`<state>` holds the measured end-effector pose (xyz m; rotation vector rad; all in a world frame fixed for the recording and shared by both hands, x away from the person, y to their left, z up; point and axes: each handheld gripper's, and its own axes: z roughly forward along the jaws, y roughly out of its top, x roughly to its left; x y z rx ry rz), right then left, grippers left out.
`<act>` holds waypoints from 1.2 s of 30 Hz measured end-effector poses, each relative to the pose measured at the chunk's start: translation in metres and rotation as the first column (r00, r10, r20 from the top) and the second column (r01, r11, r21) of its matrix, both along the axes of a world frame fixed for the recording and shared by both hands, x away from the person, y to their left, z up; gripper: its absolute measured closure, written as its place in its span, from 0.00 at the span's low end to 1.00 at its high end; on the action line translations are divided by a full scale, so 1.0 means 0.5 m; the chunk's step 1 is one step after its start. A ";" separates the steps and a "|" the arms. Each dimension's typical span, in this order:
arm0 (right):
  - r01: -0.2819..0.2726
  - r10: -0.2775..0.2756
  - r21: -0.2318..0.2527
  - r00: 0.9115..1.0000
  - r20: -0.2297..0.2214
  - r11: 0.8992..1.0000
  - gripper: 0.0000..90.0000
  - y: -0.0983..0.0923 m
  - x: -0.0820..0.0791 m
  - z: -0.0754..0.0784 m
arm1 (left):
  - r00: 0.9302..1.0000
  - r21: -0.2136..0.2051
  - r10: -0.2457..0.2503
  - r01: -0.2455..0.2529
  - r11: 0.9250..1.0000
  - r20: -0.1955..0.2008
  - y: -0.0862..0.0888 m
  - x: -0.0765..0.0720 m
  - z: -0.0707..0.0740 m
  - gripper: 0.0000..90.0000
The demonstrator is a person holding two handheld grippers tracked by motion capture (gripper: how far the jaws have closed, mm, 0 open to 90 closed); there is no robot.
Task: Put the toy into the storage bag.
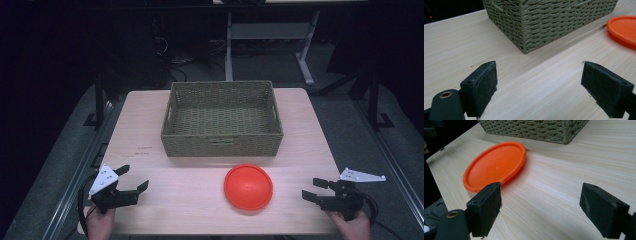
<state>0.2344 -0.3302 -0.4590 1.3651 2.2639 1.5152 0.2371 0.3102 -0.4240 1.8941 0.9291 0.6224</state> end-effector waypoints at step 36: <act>-0.251 0.238 -0.102 0.963 -0.128 0.963 0.17 0.149 0.107 0.090 | 1.000 -0.013 -0.008 0.008 1.000 0.006 0.000 0.002 -0.005 0.14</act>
